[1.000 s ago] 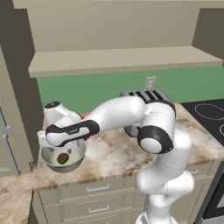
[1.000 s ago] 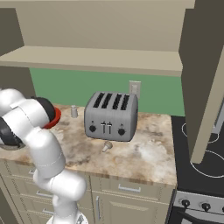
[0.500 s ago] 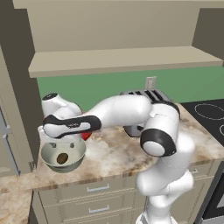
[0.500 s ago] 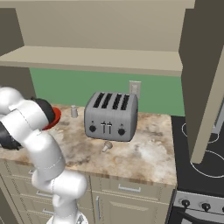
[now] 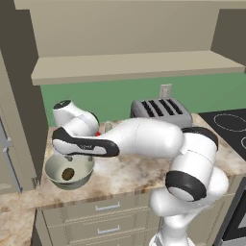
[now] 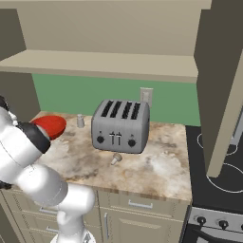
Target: Pick both bowls and place them on the counter. Then place the mushroom in one bowl and place the kiwi in the other bowl.
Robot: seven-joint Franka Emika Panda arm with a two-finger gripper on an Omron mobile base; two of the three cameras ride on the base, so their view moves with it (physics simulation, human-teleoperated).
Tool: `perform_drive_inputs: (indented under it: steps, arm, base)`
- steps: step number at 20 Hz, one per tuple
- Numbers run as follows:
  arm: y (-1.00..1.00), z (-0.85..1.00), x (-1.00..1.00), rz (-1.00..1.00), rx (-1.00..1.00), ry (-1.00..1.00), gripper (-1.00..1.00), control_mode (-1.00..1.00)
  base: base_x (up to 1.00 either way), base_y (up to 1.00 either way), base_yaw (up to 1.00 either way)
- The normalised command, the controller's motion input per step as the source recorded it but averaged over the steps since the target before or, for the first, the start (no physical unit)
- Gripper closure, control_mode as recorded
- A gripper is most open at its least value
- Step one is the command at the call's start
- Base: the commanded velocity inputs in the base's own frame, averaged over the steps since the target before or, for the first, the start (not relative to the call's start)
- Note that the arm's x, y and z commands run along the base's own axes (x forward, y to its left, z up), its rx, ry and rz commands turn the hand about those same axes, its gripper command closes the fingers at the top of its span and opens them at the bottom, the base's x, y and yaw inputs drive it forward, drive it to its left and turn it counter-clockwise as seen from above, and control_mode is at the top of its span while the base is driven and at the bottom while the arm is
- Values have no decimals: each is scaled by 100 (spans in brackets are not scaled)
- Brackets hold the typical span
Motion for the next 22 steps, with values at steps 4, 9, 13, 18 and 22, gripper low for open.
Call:
perform_drive_inputs:
  steps: [4,9,13,18,22]
  arm:
    - [-63,0,-35,0,2,-6,-100,-100]
    - [-66,8,-24,0,3,-1,-100,-100]
    - [-65,12,-18,0,0,0,-100,-100]
    - [-66,11,-17,0,0,0,-100,-100]
    - [-65,9,-9,0,0,0,-100,-100]
  base:
    - [0,0,0]
    - [0,0,0]
    - [0,0,0]
    - [0,0,0]
    - [0,0,0]
